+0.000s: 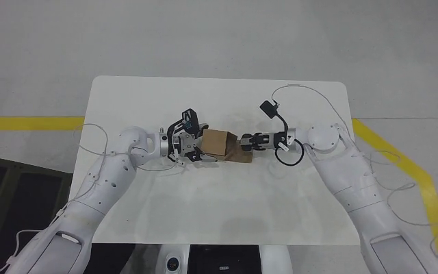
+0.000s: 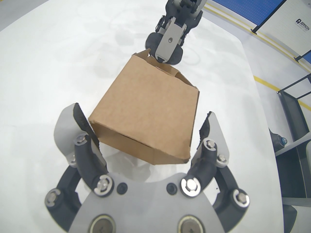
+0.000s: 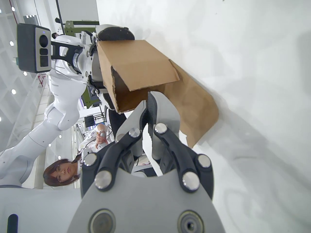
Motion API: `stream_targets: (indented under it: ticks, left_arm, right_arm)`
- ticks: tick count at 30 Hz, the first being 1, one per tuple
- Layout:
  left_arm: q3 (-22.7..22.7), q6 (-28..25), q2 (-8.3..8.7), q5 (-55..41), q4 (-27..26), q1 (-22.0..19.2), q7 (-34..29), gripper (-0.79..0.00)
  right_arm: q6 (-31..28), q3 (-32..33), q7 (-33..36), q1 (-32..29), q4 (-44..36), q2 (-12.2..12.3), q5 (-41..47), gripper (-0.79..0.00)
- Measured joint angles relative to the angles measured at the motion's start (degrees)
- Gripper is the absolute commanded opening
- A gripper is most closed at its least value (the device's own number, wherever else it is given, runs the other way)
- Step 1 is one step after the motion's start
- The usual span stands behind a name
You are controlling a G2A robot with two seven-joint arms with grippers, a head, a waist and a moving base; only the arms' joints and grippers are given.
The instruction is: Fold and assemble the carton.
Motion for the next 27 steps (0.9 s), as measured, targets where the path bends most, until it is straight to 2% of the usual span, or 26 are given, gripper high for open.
stream_targets:
  ticks: [9, 14, 27]
  left_arm:
    - [-0.12, -0.17, -0.07, -0.24, -0.07, 0.09, -0.10, 0.000]
    - [-0.48, -0.23, -0.01, -0.23, -0.03, 0.14, -0.15, 0.000]
    - [-0.82, 0.02, 0.00, -0.12, -0.41, 0.48, -0.49, 0.000]
  right_arm:
    - [-1.43, -3.88, -0.84, 4.79, 4.27, -1.40, -1.32, -0.785]
    - [-1.81, -7.21, 1.54, 6.77, 6.60, -2.55, -0.75, -0.785]
    - [0.12, -7.65, 2.46, 5.71, 4.40, -2.62, 0.12, -0.785]
